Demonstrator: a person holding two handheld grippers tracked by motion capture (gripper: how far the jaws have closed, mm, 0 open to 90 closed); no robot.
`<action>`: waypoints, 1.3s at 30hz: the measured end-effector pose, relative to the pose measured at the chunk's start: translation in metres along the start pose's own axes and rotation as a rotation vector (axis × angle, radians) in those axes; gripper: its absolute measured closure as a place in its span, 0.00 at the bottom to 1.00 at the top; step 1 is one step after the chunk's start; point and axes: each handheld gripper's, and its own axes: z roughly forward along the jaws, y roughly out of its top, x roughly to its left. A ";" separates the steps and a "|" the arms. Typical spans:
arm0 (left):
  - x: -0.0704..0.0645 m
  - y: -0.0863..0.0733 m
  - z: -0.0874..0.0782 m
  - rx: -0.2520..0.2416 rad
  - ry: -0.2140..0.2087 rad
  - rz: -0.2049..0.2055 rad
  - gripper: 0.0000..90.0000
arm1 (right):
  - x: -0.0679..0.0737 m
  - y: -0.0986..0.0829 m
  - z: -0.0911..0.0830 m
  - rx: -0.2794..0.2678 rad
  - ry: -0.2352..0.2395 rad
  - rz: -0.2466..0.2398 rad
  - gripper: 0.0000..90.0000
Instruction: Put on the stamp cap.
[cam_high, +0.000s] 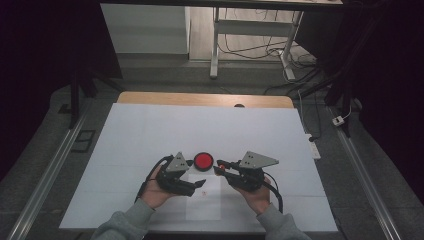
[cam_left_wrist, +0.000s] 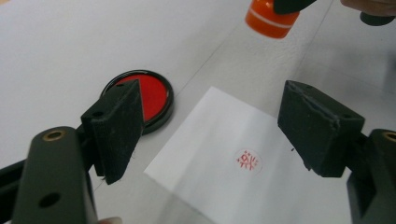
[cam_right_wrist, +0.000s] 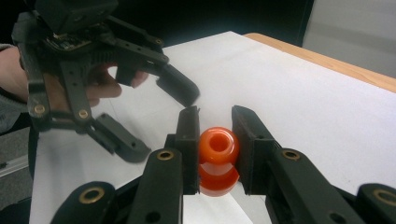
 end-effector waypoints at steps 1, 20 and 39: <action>0.001 -0.001 -0.002 -0.002 0.004 -0.006 0.26 | 0.000 0.000 0.000 0.000 -0.001 0.000 0.80; 0.013 -0.029 -0.039 -0.011 0.082 -0.055 0.29 | -0.005 0.000 -0.004 -0.005 -0.026 0.002 0.80; 0.032 -0.081 -0.077 -0.016 0.174 -0.162 0.29 | -0.010 0.000 -0.006 -0.009 -0.049 0.007 0.80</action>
